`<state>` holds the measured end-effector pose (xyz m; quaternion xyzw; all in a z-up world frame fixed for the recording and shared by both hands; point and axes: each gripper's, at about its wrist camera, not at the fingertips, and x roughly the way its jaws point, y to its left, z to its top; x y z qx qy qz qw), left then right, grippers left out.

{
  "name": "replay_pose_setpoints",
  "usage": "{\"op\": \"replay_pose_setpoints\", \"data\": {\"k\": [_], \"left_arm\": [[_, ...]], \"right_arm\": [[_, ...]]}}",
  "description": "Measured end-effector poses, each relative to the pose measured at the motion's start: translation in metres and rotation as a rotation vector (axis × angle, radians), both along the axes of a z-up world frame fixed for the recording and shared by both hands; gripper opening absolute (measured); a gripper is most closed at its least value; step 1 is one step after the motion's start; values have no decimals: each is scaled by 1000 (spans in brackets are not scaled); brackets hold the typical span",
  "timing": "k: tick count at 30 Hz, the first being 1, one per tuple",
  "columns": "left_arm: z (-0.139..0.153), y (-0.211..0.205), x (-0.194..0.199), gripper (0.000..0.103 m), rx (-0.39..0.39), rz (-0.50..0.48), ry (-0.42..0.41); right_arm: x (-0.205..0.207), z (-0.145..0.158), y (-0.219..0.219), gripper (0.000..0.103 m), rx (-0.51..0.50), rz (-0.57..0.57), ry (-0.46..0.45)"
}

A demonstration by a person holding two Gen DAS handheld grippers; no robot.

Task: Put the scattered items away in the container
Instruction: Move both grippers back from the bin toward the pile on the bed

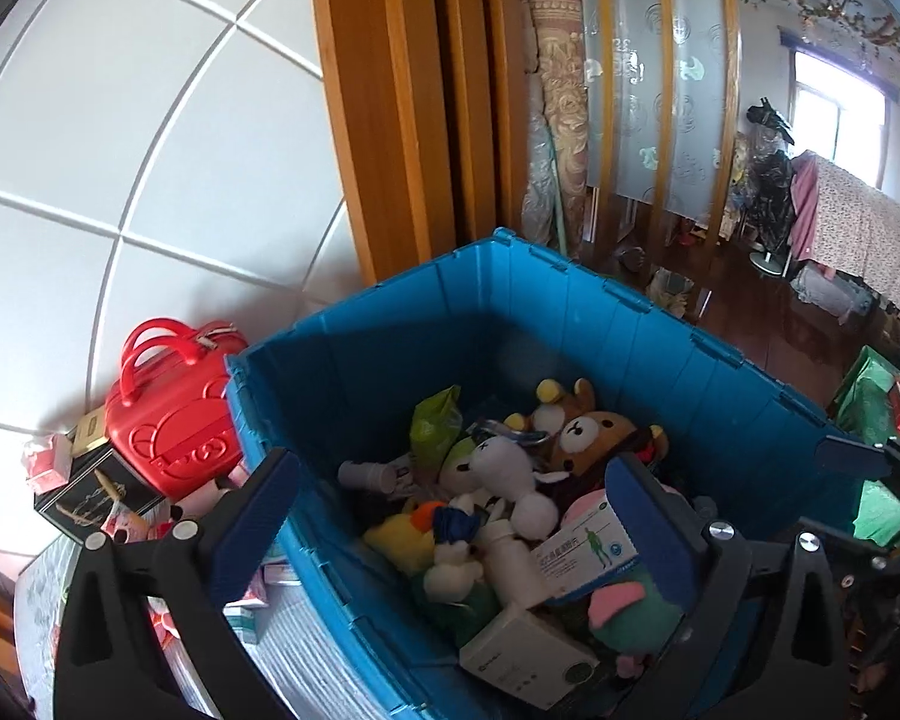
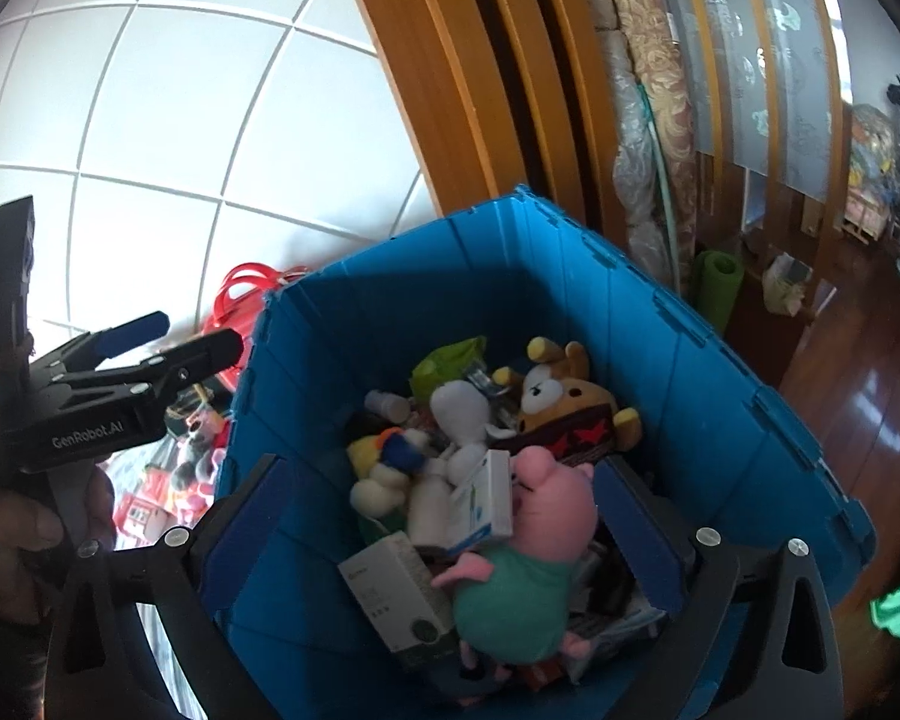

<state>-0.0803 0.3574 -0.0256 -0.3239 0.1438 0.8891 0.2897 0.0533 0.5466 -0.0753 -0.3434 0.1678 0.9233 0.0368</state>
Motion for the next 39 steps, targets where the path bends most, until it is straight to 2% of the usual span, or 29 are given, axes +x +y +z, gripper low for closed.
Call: {"op": "replay_pose_setpoints", "data": {"k": [9,22,39], "left_arm": [[-5,-61,-1,103,1,99,4],[-9,-166,0,103,12,261,-6],[-23,-273,-4,103,34,397,-27]], "right_arm": [[-18,4,-40,102,7,93,21],[-44,12,-131,102,37,269,37],[-67,11,-231,102,74,411,20]]}}
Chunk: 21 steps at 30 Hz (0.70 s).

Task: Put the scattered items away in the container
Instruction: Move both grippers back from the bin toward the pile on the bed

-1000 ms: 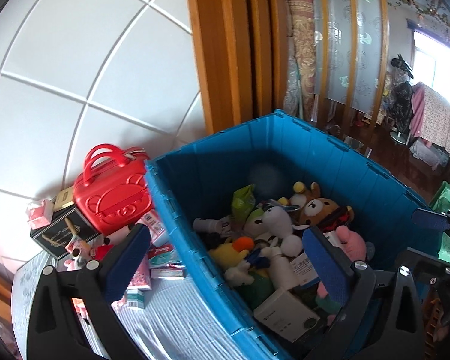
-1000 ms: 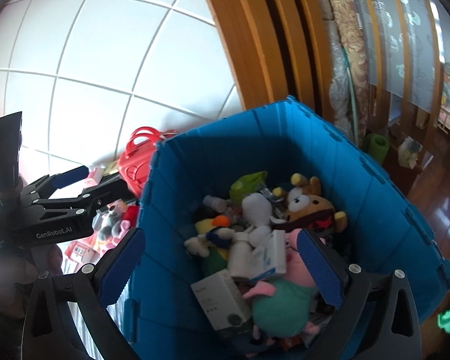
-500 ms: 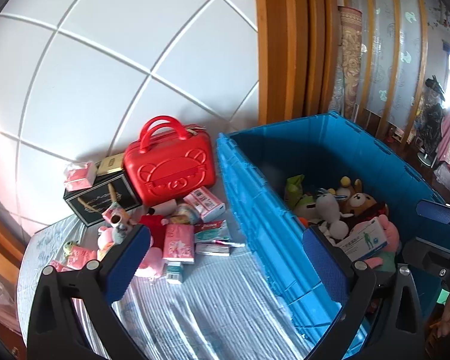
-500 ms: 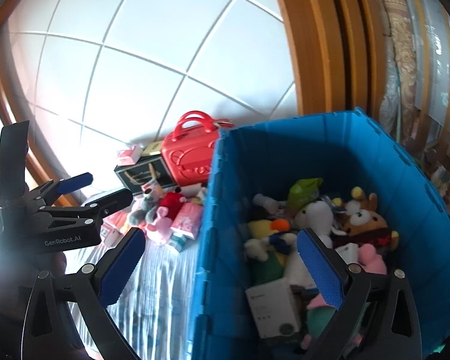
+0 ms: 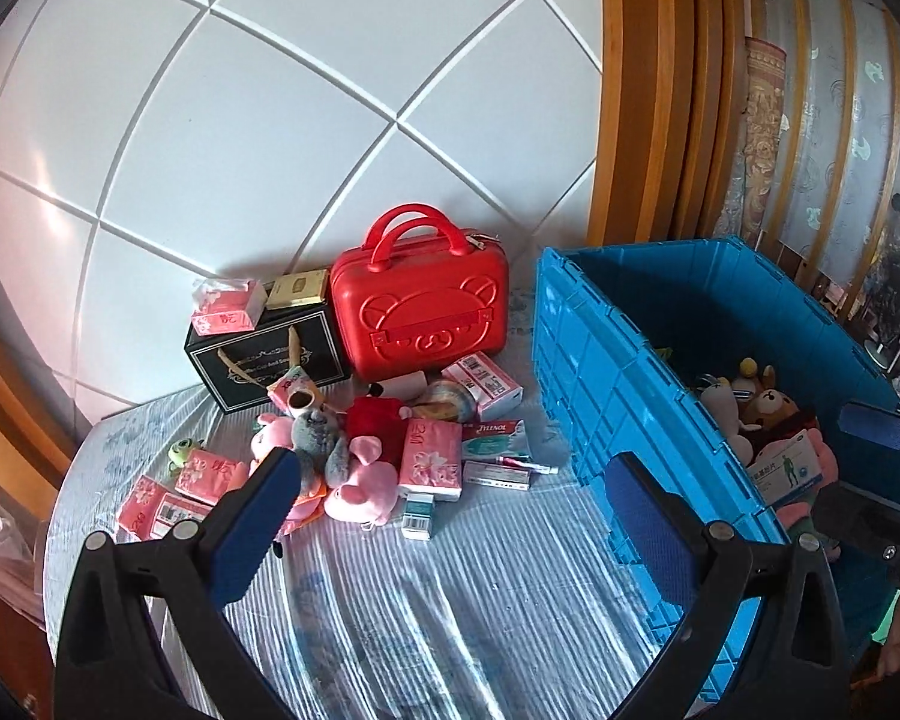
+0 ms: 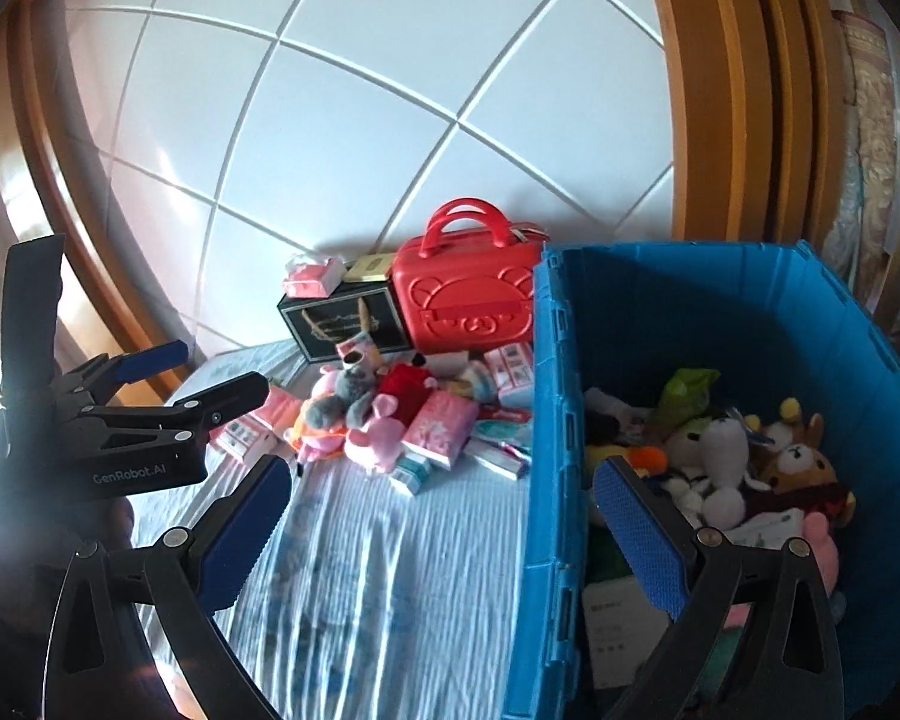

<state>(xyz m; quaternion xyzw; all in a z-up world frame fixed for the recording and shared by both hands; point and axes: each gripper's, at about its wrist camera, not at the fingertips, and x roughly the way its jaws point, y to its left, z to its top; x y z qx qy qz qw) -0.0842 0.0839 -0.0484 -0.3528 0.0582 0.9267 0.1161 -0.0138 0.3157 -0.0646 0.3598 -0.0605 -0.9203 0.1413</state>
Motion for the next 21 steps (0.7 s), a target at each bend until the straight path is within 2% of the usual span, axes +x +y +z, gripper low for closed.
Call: {"op": "replay_pose_setpoints", "data": {"k": [11,21], "left_arm": [[-31,-70,-9,103,-11,86,-58],[-76,-118,-39,103,-53,141,-134]], "right_arm": [[-18,-20,-55,102,27,57,-38],[-47,-78,-89,102,76,58,-116]]}}
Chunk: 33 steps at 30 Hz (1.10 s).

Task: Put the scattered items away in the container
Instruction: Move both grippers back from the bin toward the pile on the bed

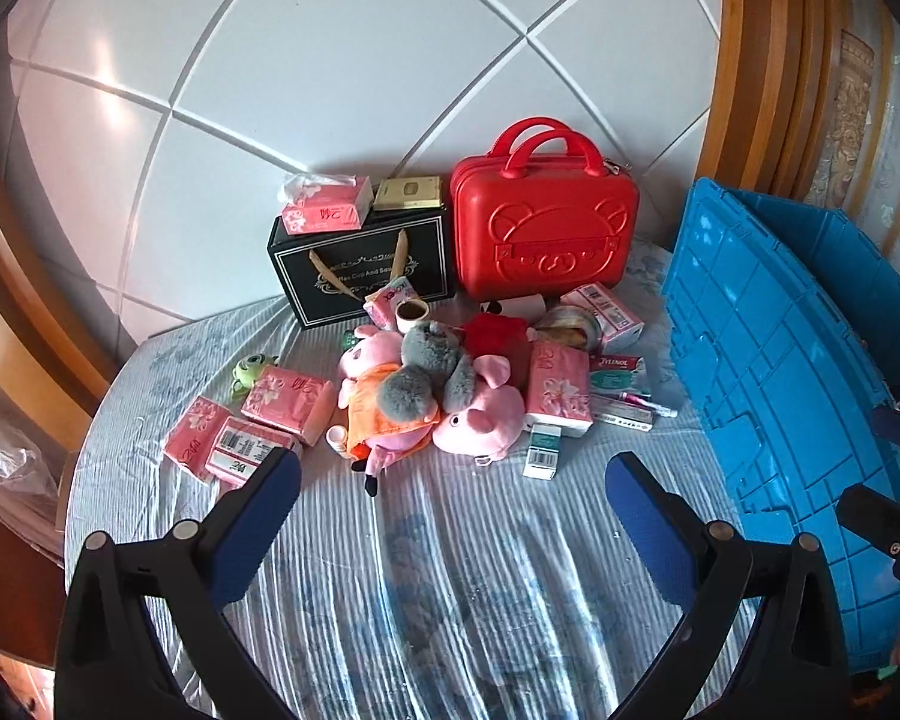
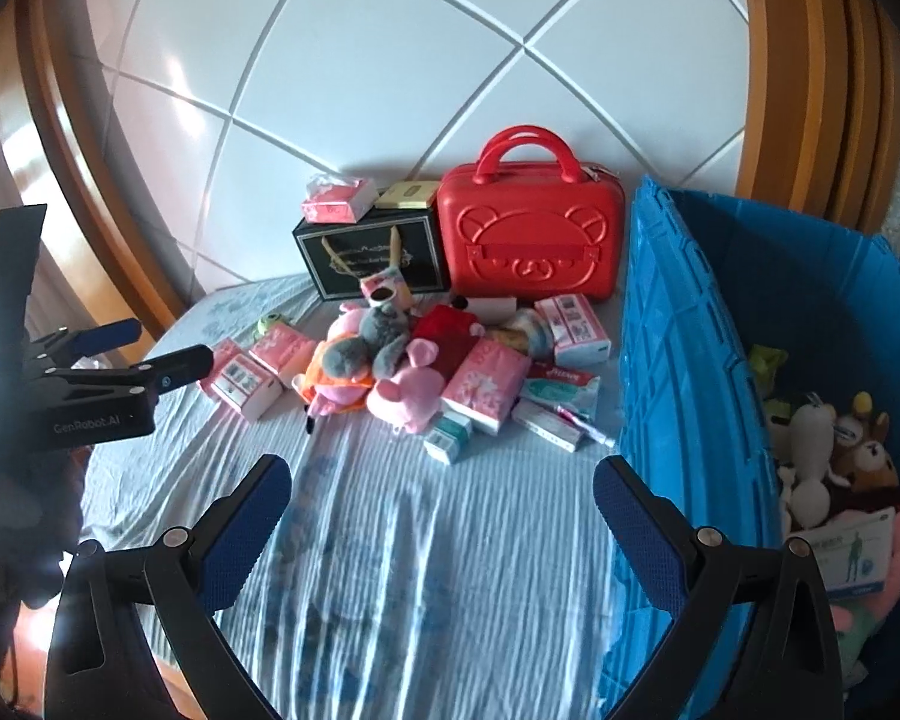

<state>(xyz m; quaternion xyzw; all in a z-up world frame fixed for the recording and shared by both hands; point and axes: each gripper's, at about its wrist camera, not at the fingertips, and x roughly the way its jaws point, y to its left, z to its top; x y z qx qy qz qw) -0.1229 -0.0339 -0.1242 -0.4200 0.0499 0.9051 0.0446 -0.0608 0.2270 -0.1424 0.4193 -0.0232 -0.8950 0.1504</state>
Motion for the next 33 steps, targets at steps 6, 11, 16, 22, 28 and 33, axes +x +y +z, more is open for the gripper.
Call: {"op": "replay_pose_setpoints", "data": {"k": [6,11,16,22,28,33], "left_arm": [[-30,-13,-25,103,-11,5,-41],[-57,-27,-50,103,-14,17,-54],[-86,-43,-92,103,-2,36,-51],[-121,-39,-155,103,7,-6,-32],[-171,-19,-216,96,-20,-57,-65],[-212,-6,-255,79,-53,-93,-106]], "right_arm": [[-29,-36,-25,102,32,4,-55],[-55,-73,-41,102,59,-8,-108],[-82,-116,-58,102,74,-21,-146],[-114,-167,-72,102,84,-51,-176],[-145,-223,-78,102,91,-75,-207],[-159,-253,-74,102,87,-101,-237]]}}
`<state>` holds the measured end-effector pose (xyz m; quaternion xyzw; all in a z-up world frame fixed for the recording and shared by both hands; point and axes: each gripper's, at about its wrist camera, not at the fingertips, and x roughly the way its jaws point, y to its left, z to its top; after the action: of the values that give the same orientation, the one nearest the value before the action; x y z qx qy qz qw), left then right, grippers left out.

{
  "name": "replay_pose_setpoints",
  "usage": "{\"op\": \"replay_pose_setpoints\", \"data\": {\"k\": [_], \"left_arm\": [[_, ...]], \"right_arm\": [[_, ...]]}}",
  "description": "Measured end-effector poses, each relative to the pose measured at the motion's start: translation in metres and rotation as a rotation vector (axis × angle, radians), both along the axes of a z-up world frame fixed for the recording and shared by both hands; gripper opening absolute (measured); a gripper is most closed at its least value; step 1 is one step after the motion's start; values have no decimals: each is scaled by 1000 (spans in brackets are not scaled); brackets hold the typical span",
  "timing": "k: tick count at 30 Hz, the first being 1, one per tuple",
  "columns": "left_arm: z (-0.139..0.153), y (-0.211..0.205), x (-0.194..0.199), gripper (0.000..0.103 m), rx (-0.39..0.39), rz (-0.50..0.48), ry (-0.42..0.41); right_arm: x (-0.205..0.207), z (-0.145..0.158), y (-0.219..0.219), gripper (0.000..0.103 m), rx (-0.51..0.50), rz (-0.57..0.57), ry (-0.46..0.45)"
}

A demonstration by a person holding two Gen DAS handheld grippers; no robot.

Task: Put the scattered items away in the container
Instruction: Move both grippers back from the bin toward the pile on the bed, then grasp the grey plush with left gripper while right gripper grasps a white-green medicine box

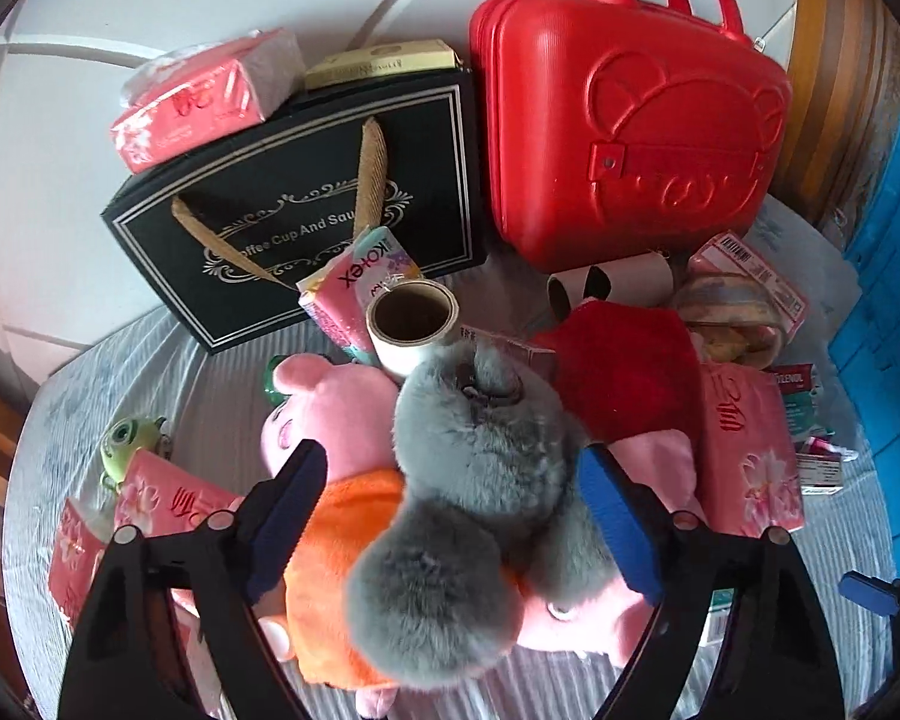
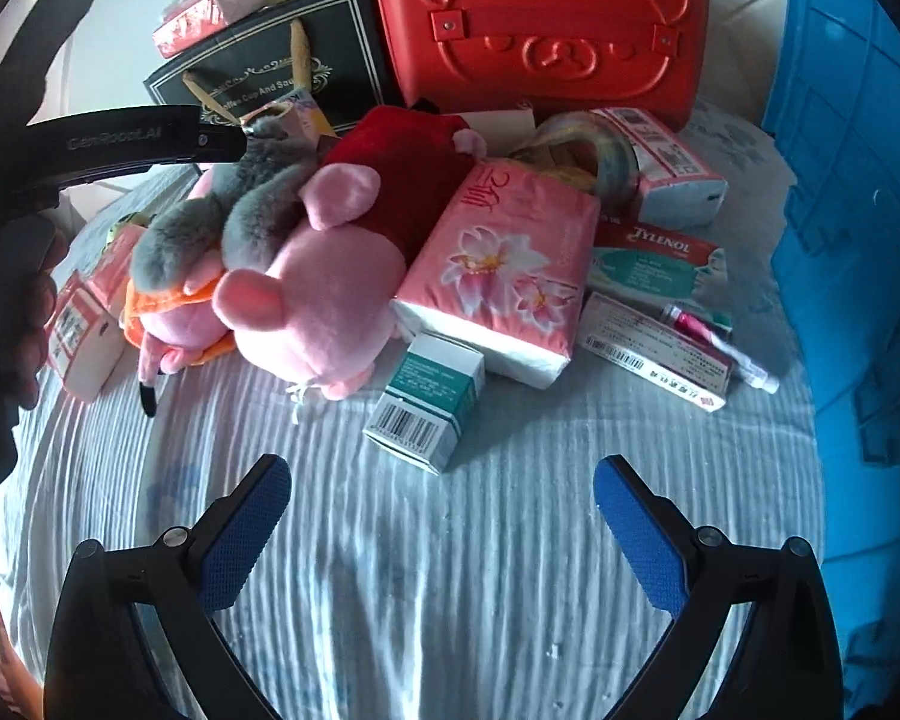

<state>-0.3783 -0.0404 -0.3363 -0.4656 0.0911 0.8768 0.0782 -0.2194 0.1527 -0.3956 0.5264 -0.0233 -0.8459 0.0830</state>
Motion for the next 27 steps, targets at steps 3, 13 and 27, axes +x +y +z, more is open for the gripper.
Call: {"op": "replay_pose_setpoints", "data": {"k": [3,13,27], "left_arm": [[-26,9,-14,68,-13,-38,-55],[-54,6,-18,42,91,15,-73],[-23,-29,52,36,229,10,8]], "right_arm": [[-5,-6,0,102,4,0,5],[-31,-30,2,102,-15,-31,-19],[-43,-53,-22,51,84,15,-35]]}}
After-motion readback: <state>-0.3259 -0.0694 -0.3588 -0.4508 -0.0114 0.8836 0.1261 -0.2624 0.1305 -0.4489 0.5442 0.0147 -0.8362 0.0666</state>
